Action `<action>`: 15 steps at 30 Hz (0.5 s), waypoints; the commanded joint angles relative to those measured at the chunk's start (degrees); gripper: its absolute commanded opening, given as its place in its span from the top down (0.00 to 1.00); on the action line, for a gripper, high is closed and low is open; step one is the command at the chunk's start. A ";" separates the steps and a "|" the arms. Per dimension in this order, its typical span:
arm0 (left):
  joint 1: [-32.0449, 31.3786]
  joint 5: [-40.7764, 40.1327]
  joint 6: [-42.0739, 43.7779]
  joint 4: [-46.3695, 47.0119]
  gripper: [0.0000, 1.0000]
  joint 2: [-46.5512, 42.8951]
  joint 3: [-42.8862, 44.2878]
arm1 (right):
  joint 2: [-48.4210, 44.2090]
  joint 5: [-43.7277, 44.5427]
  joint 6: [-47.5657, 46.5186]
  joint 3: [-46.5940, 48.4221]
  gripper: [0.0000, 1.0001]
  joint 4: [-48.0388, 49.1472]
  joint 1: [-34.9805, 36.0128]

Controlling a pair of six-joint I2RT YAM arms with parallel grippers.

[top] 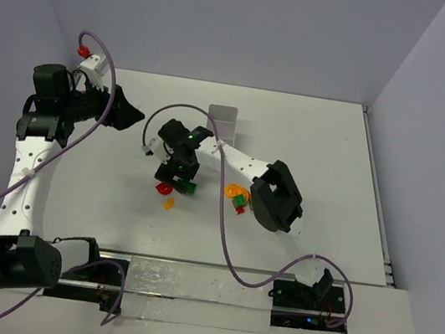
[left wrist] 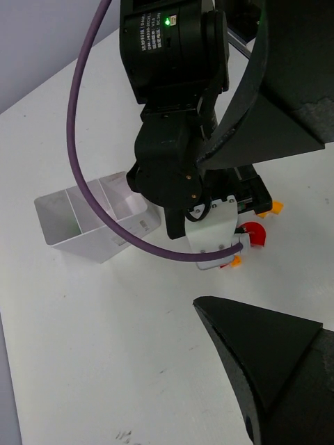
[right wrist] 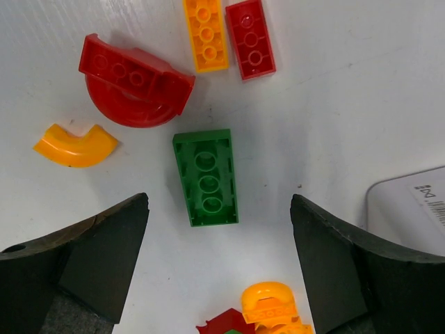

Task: Sort the legos into containers by color

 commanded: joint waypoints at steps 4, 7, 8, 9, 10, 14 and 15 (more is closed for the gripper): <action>0.60 2.30 1.38 1.18 0.17 0.50 -0.01 | 2.59 -3.38 -2.84 3.97 0.17 -3.23 -0.26; 0.81 2.28 1.49 1.09 0.17 0.85 0.10 | 3.75 -4.14 -3.17 5.57 0.21 -4.45 -0.22; 0.86 2.34 1.43 1.09 0.17 1.02 0.16 | 4.15 -4.26 -3.23 6.15 0.22 -4.79 -0.22; 0.95 2.43 1.34 1.09 0.18 1.03 0.08 | 4.85 -4.26 -3.23 6.67 0.23 -5.06 -0.22; 1.01 2.43 1.28 1.14 0.17 1.08 0.02 | 5.26 -4.26 -3.23 7.20 0.25 -5.24 -0.16; 1.04 2.06 1.08 1.35 0.17 1.17 0.04 | 6.96 -3.58 -3.23 9.31 0.31 -6.20 -0.04; 1.04 1.86 1.08 1.35 0.17 1.20 0.07 | 7.45 -3.15 -3.25 9.80 0.33 -6.40 -0.04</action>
